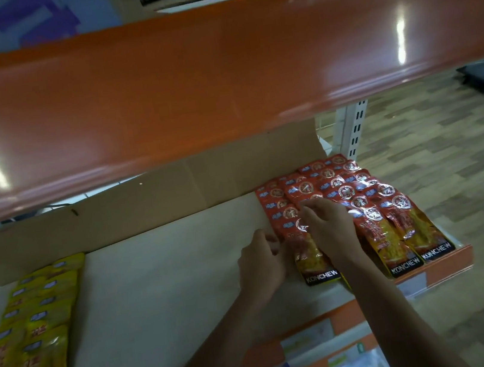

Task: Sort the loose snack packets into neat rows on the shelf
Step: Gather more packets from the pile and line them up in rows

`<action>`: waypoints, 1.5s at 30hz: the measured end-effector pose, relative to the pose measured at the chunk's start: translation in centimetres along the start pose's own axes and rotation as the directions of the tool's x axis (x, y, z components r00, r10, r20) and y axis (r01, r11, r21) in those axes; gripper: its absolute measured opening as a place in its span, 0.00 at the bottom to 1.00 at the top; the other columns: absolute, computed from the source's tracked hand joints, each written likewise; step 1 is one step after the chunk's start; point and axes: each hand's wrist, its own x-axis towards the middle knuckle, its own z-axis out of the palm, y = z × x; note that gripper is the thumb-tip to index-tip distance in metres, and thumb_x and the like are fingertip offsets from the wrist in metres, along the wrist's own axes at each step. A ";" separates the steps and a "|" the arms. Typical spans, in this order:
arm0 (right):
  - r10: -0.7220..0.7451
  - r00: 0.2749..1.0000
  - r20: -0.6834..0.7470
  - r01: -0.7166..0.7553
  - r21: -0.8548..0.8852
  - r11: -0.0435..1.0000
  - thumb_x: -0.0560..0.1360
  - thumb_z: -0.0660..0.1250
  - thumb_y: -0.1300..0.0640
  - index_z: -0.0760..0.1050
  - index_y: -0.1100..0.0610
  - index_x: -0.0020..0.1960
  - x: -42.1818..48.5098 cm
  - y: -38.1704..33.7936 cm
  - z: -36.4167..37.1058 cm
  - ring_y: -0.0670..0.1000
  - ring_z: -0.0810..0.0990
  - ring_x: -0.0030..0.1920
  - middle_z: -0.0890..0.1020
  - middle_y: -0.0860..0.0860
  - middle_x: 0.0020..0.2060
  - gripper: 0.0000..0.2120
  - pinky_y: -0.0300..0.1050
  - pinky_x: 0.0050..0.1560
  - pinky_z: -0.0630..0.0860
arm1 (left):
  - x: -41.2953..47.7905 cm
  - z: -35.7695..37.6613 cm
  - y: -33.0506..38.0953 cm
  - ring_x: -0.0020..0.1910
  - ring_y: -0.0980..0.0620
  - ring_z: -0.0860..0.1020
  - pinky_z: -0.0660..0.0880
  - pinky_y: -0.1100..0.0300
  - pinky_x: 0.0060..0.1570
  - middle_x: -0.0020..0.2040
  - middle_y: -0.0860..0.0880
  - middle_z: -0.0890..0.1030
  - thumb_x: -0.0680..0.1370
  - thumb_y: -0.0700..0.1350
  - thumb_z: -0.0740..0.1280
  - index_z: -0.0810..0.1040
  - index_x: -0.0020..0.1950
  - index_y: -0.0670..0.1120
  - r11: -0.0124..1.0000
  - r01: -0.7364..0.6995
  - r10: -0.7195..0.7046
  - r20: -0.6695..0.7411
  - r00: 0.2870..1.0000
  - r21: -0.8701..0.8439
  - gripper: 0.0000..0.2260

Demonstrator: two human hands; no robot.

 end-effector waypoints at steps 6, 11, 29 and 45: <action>-0.074 0.992 0.101 0.079 -0.039 0.996 0.78 0.63 0.61 0.80 0.54 0.45 -1.3 -2.4 5.0 0.44 0.75 0.34 0.79 0.47 0.35 0.08 0.38 0.37 0.68 | -0.6 -5.9 -2.0 0.48 0.55 0.80 0.75 0.62 0.50 0.49 0.53 0.82 0.78 0.53 0.65 0.77 0.57 0.50 0.991 -0.051 0.066 -0.124 0.990 0.121 0.11; -0.126 0.958 0.257 0.152 -0.087 0.985 0.79 0.61 0.60 0.80 0.55 0.57 -4.3 -5.4 11.8 0.44 0.78 0.50 0.81 0.46 0.49 0.11 0.26 0.46 0.69 | -1.6 -12.4 -6.8 0.54 0.52 0.78 0.71 0.61 0.53 0.55 0.51 0.80 0.78 0.48 0.64 0.78 0.57 0.47 0.962 -0.082 0.154 -0.267 0.951 0.262 0.10; -0.071 0.835 0.546 0.391 -0.496 0.775 0.79 0.54 0.41 0.48 0.51 0.78 -14.4 -13.1 37.0 0.57 0.47 0.77 0.46 0.52 0.78 0.32 0.56 0.74 0.54 | -1.6 -32.3 -28.4 0.69 0.42 0.70 0.67 0.48 0.68 0.69 0.39 0.72 0.74 0.56 0.45 0.72 0.69 0.40 0.884 -0.059 0.195 -0.251 0.948 0.464 0.32; -0.053 0.873 0.485 0.387 -0.623 0.680 0.82 0.46 0.45 0.54 0.51 0.77 -14.4 -12.0 41.5 0.57 0.53 0.76 0.55 0.52 0.77 0.25 0.53 0.75 0.51 | 1.6 -31.6 -31.2 0.76 0.48 0.55 0.56 0.50 0.73 0.77 0.46 0.59 0.82 0.49 0.54 0.58 0.76 0.47 0.836 -0.105 0.147 -0.036 0.988 0.538 0.23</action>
